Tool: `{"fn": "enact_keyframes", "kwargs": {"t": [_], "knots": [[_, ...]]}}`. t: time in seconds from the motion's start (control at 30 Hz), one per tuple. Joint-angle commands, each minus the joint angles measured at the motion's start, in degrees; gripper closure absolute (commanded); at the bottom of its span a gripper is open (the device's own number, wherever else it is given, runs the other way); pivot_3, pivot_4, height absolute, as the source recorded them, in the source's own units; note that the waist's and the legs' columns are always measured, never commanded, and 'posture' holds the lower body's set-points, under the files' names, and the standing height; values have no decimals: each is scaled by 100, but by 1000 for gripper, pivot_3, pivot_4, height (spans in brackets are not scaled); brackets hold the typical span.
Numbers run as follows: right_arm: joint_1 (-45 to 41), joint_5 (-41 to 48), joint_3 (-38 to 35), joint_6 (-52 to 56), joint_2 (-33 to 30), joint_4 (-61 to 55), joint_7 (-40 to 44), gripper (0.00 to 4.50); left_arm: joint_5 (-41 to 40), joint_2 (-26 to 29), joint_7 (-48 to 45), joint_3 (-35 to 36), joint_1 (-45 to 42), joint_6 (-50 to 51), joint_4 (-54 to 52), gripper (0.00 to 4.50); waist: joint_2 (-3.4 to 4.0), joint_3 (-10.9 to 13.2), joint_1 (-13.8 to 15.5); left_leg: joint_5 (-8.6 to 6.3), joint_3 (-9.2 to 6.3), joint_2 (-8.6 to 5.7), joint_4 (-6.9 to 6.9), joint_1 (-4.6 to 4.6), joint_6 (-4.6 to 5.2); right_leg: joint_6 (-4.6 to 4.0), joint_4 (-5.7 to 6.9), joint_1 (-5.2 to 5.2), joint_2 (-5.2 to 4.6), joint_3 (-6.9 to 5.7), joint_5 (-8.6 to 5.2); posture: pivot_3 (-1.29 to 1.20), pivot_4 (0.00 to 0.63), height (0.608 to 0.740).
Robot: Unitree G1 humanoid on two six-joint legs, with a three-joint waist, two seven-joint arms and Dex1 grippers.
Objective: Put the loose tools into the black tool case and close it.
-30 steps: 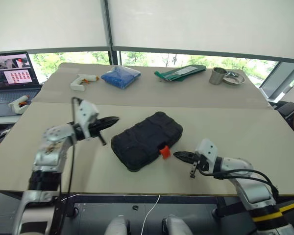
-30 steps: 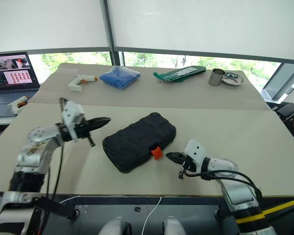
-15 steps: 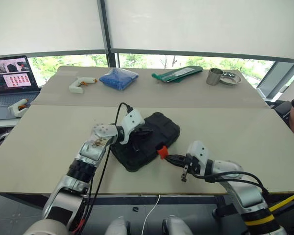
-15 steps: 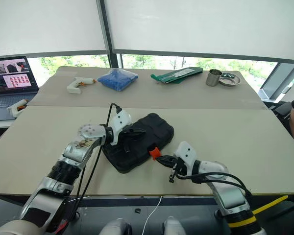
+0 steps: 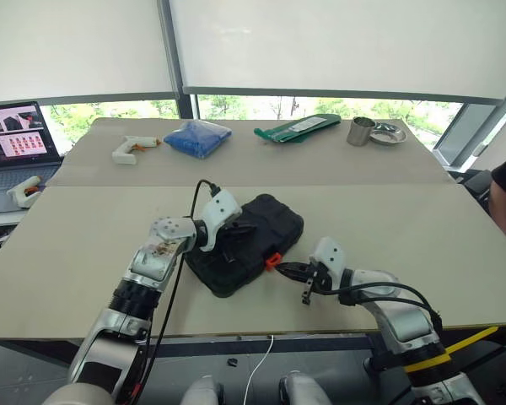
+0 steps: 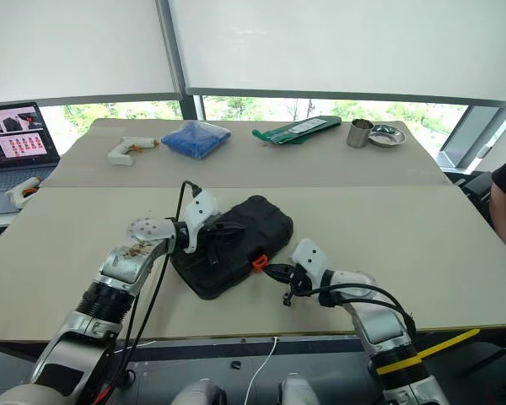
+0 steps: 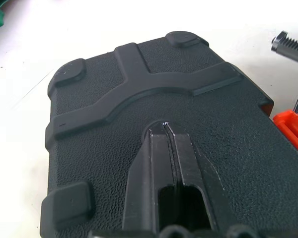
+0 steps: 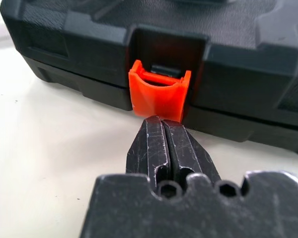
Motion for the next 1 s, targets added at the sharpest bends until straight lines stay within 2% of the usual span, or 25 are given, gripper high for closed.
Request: {"fn": "enact_keyframes", "kwargs": {"t": [0.03,0.4,0.5,0.6,0.73,0.87,1.0], "knots": [[-292,265,-164,-156,256,-231,-38,4452,137,30,-58,-305,315,392,288,4500,0,0,-6,0,-2,1,0,0,0,-2,0,0,5,3,1,0,150,740],[-539,617,-311,406,281,-857,46,4452,108,72,-133,-370,539,655,236,4500,24,-24,-77,0,-25,9,-7,23,0,-20,10,2,36,20,7,0,150,740],[-562,459,-177,362,287,-699,60,4452,96,66,-112,-362,562,669,234,4500,31,-47,-51,-1,-24,7,-14,23,-1,-24,7,2,36,19,1,0,150,740],[-516,305,-75,255,156,-616,137,4452,64,81,-77,-332,593,720,179,4500,30,-53,-26,-1,-21,5,-19,21,-1,-23,0,2,34,18,-4,0,150,740],[-293,658,-339,546,-73,-1057,238,4452,0,160,-65,-257,695,771,44,4500,31,-54,5,-2,-21,4,-22,18,0,-24,-1,-3,32,21,-4,0,150,740],[15,716,-303,837,-339,-1277,295,4452,-28,194,-54,-245,767,762,-9,4500,28,-58,6,-2,-22,6,-26,22,0,-29,-2,-1,33,21,-9,0,150,740],[-52,448,-99,862,-225,-887,70,4452,-60,183,-34,-256,790,784,-54,4500,30,-59,-2,-3,-22,8,-29,27,0,-47,1,-3,35,21,-19,0,150,740]]}}
